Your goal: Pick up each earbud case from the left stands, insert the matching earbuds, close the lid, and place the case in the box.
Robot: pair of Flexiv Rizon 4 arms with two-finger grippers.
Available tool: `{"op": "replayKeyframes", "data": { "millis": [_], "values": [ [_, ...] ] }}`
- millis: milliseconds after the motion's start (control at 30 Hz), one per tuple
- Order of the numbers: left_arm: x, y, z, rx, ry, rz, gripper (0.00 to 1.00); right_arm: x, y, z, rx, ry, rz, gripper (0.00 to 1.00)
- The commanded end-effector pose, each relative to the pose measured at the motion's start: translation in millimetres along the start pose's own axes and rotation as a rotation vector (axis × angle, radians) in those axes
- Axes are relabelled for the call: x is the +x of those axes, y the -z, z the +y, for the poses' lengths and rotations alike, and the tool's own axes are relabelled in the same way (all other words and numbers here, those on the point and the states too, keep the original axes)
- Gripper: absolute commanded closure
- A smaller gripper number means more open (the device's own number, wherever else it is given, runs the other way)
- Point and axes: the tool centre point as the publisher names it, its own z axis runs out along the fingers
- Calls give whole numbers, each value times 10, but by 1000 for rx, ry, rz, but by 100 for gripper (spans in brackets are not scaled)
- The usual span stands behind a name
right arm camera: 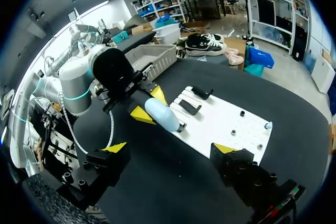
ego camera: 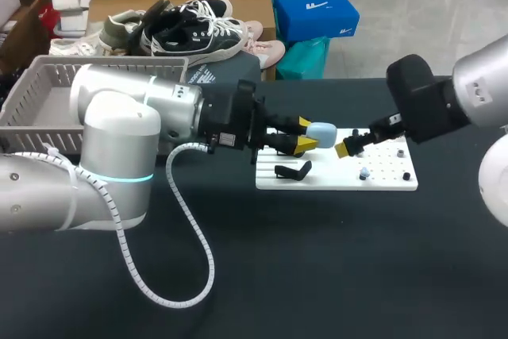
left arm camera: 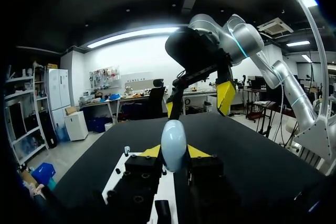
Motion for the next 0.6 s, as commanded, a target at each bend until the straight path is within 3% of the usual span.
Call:
{"op": "replayKeyframes", "data": {
  "millis": [33, 600],
  "values": [
    [9, -5, 16, 3, -1, -3, 100, -68, -124, -15, 3, -2, 13, 0],
    [9, -5, 16, 3, -1, -3, 100, -170, -295, -99, 22, -9, 36, 0]
  ]
}}
